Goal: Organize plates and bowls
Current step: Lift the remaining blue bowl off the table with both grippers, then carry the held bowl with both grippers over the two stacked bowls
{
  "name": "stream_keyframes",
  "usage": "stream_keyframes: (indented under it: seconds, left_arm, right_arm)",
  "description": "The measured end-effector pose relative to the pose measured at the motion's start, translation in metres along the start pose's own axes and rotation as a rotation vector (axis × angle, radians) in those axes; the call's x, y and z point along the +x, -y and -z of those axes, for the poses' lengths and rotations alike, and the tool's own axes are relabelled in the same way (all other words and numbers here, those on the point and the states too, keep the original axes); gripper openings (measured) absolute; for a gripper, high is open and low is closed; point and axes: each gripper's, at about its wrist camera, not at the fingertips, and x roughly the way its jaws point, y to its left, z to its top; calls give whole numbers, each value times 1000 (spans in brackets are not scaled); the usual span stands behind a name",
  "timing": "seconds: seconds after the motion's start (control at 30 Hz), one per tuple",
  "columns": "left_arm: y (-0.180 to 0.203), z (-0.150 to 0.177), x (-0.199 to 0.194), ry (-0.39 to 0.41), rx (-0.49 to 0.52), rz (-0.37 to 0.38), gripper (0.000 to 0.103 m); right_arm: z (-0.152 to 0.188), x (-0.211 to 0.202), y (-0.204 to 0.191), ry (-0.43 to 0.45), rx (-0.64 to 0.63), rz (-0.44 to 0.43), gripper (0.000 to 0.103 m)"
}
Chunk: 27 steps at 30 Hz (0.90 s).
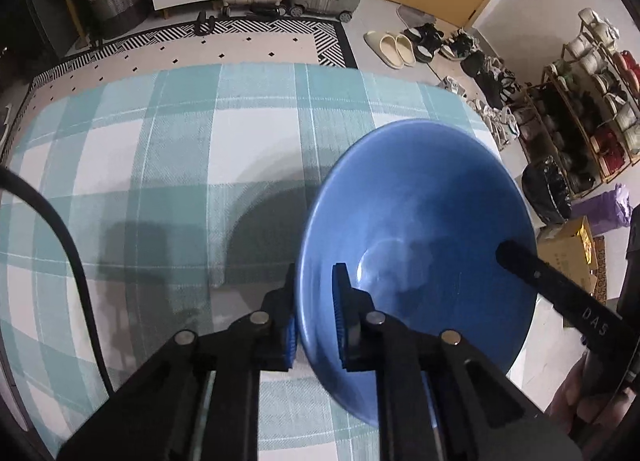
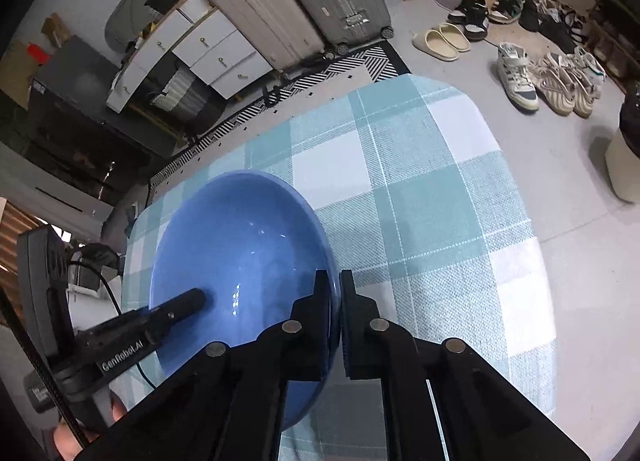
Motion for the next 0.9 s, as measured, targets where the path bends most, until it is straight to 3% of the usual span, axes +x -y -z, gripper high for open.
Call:
stream_keyframes:
  seconds: [0.17, 0.3, 0.9]
  left_arm:
    - [-2, 3, 0, -12, -5, 19, 8]
    - [-3, 4, -8, 21, -5, 16, 5]
    - [-5, 16, -24, 13, 0, 25, 4]
  right_arm:
    - [0, 0, 0, -17, 12, 21, 4]
    - [1, -1, -3, -34, 25, 43, 4]
    - [14, -20, -8, -68, 68, 45, 5]
